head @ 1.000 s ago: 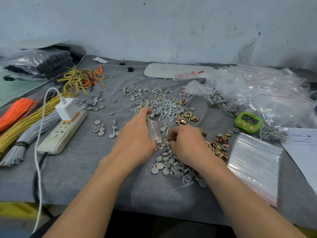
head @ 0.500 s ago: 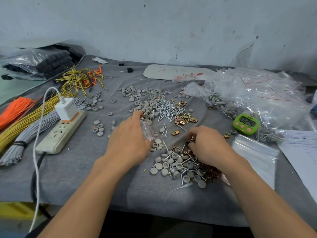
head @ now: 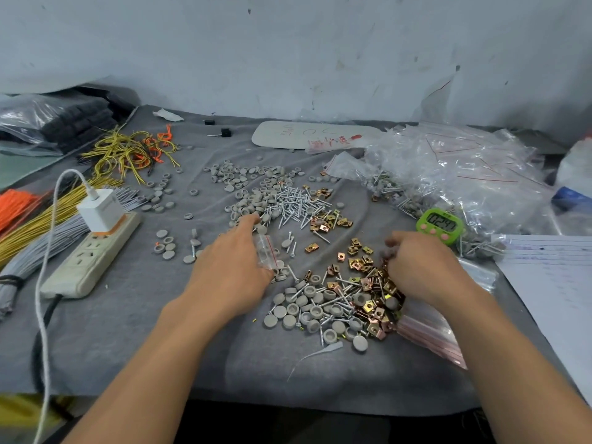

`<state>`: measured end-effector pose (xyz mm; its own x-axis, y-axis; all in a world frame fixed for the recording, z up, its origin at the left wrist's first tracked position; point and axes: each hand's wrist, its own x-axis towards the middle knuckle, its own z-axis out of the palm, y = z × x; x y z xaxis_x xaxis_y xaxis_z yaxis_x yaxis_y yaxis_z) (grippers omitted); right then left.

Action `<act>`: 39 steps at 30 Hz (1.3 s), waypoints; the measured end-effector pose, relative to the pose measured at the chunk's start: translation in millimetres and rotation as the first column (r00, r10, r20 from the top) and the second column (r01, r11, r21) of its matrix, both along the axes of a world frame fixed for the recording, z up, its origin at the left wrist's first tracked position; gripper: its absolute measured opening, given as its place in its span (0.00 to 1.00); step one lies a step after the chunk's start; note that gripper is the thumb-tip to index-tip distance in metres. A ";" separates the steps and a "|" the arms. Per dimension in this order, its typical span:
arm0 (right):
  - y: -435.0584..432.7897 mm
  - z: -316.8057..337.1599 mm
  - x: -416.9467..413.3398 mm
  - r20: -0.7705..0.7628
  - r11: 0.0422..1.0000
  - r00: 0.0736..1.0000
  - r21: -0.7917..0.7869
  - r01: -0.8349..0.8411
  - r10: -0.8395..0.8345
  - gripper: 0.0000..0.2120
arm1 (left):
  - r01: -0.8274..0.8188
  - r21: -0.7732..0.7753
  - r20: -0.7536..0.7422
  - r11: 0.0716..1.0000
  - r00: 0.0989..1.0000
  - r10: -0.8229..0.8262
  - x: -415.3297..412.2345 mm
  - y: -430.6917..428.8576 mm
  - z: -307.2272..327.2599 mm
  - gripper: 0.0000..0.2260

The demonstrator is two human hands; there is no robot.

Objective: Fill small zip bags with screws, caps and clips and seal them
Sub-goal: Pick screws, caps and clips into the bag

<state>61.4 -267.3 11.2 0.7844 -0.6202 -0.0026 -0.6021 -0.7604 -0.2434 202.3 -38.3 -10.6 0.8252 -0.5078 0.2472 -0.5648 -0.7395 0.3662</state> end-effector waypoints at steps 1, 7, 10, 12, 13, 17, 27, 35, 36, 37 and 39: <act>-1.3 1.1 -3.5 -0.062 1.000 0.998 0.008 -0.004 0.004 0.17 | 0.000 -0.003 0.000 1.000 1.000 0.000 -0.4 -0.9 0.0 0.34; -1.4 1.5 7.6 -0.044 0.992 0.992 0.040 -0.116 0.118 0.18 | 0.015 -0.002 -0.003 1.000 1.000 -0.015 -5.2 -8.2 3.6 0.32; 3.9 -4.7 17.4 0.079 0.969 0.983 0.175 -0.175 0.163 0.15 | 0.017 -0.016 0.002 1.000 1.000 -0.017 -7.9 -12.1 5.2 0.33; 10.0 -7.7 20.7 0.194 0.942 0.967 0.256 -0.215 0.168 0.12 | 0.019 -0.050 -0.001 0.999 1.000 -0.020 -8.2 -14.6 5.6 0.34; 11.7 -8.5 21.5 0.240 0.946 0.959 0.247 -0.210 0.150 0.13 | 0.018 -0.066 -0.009 0.998 1.000 -0.019 -7.8 -15.6 5.8 0.34; 1.7 -7.6 17.2 0.198 0.999 0.980 0.030 -0.032 0.025 0.16 | 0.005 -0.074 -0.050 0.997 0.999 -0.008 -4.7 -17.8 8.6 0.37; 0.6 -11.6 25.3 0.077 0.977 0.989 0.162 -0.138 0.127 0.16 | 0.018 -0.079 -0.054 0.997 0.998 -0.023 -6.4 -13.9 9.5 0.37; -4.4 -16.3 20.5 0.362 0.947 0.932 0.299 -0.119 0.003 0.12 | 0.017 -0.099 -0.075 0.995 0.997 -0.025 -6.3 -13.1 9.2 0.37; -1.8 -14.7 19.1 0.451 0.890 0.891 0.427 -0.159 -0.057 0.11 | 0.025 -0.117 -0.082 0.993 0.996 -0.034 -6.8 -14.1 9.5 0.39; 1.8 -12.4 17.7 0.533 0.785 0.835 0.573 -0.236 -0.138 0.11 | 0.038 -0.138 -0.085 0.990 0.995 -0.050 -7.5 -15.4 9.8 0.40; 9.2 -8.5 15.7 0.608 0.522 0.743 0.746 -0.415 -0.278 0.12 | 0.074 -0.182 -0.092 0.980 0.991 -0.092 -9.1 -18.6 10.8 0.43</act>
